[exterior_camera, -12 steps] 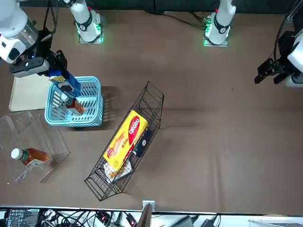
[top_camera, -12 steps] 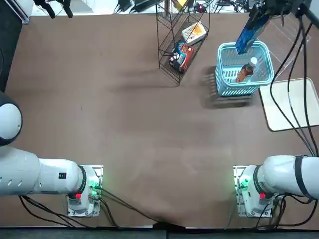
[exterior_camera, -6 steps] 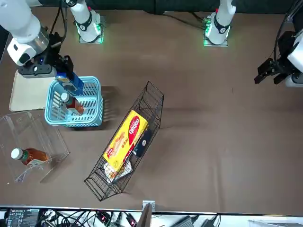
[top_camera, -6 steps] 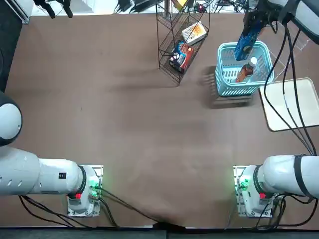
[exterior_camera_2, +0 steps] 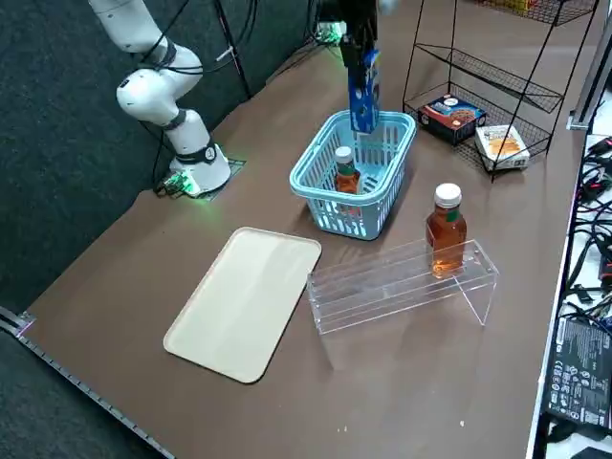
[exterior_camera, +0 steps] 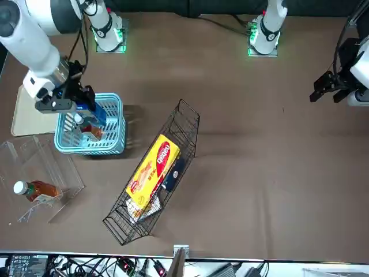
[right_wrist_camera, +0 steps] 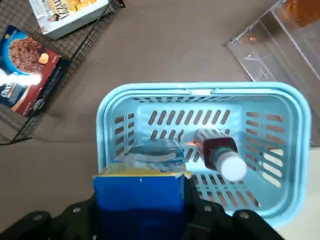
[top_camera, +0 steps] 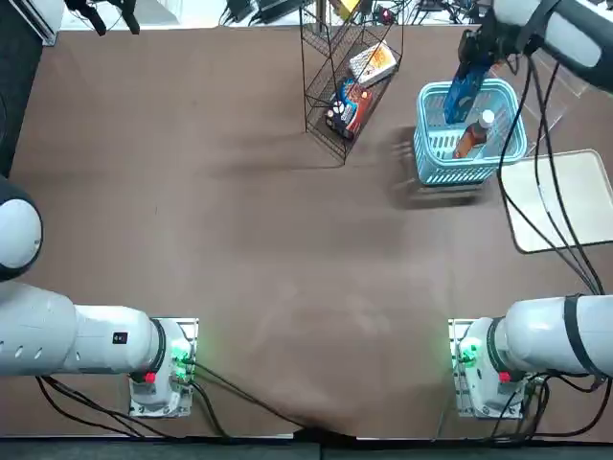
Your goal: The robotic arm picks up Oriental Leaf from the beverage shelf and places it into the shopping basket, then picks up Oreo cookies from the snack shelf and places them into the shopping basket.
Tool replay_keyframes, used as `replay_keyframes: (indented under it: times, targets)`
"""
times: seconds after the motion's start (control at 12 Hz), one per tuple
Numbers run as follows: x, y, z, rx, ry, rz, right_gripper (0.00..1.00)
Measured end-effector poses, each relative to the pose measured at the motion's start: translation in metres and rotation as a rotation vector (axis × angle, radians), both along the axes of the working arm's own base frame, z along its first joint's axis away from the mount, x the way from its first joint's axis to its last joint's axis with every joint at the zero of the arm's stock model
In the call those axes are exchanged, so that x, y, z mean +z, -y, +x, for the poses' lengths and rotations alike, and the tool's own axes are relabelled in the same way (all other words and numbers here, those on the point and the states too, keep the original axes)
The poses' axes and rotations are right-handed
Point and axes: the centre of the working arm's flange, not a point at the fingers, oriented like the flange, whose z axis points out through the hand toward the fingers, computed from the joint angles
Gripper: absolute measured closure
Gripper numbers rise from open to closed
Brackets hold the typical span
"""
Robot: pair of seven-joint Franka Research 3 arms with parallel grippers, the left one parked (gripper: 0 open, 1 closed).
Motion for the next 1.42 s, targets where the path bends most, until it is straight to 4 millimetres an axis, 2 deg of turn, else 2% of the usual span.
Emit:
replay_keyframes:
  times: [0.5, 0.58, 0.75, 0.92, 1.17, 1.33, 1.42]
  targets:
    - [-0.097, 0.004, 0.001, 0.007, 0.018, -0.002, 0.44]
    - [-0.125, 0.005, 0.001, 0.009, 0.016, 0.003, 0.44]
    - [-0.148, 0.006, 0.001, 0.015, 0.02, 0.005, 0.44]
    - [-0.167, 0.006, 0.001, 0.016, 0.02, 0.012, 0.44]
    - [-0.182, 0.006, 0.001, 0.025, 0.009, 0.008, 0.43]
    - [-0.185, 0.006, 0.001, 0.026, 0.004, 0.007, 0.4]
    - [-0.185, 0.006, 0.001, 0.026, 0.004, 0.007, 0.32]
